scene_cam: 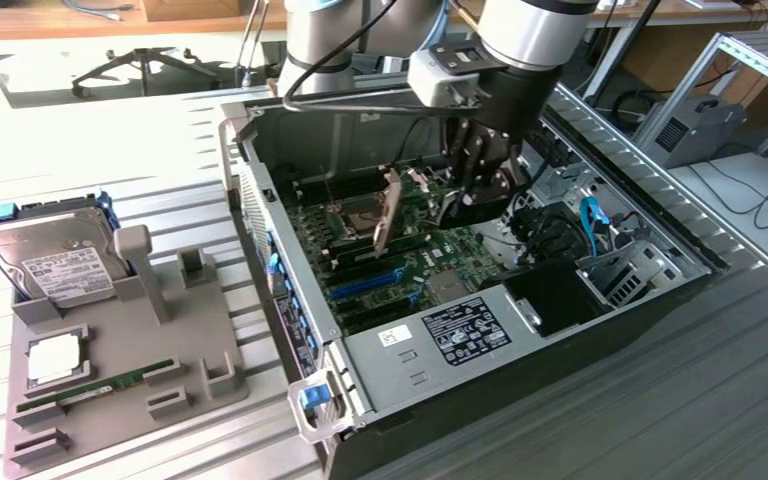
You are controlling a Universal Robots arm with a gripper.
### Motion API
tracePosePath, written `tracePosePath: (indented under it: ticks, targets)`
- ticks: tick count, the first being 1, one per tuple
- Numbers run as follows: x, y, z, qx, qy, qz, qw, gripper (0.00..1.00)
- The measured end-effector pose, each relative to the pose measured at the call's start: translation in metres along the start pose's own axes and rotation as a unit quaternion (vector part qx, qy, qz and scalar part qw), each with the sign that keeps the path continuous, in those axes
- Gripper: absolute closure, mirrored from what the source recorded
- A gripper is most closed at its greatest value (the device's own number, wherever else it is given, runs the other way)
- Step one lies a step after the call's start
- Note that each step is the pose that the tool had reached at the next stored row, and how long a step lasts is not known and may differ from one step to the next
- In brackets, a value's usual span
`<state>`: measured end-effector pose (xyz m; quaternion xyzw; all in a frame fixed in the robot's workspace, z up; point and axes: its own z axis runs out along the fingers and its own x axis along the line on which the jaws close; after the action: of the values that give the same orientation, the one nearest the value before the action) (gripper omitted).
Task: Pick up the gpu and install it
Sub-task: 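Insert the gpu into the slot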
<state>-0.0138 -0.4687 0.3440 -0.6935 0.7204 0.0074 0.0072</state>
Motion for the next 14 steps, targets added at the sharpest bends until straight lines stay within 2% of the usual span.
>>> tracePosePath:
  ticks: [6, 8, 14]
  targets:
    - [0.0, 0.005, 0.0004, 0.0, 0.0, 0.0, 1.0, 0.74]
    - [0.0, 0.0101, 0.0011, 0.0, -0.0001, 0.0, 1.0, 0.74]
    - [0.001, 0.0161, 0.0024, 0.0, 0.0, 0.0, 1.0, 0.74]
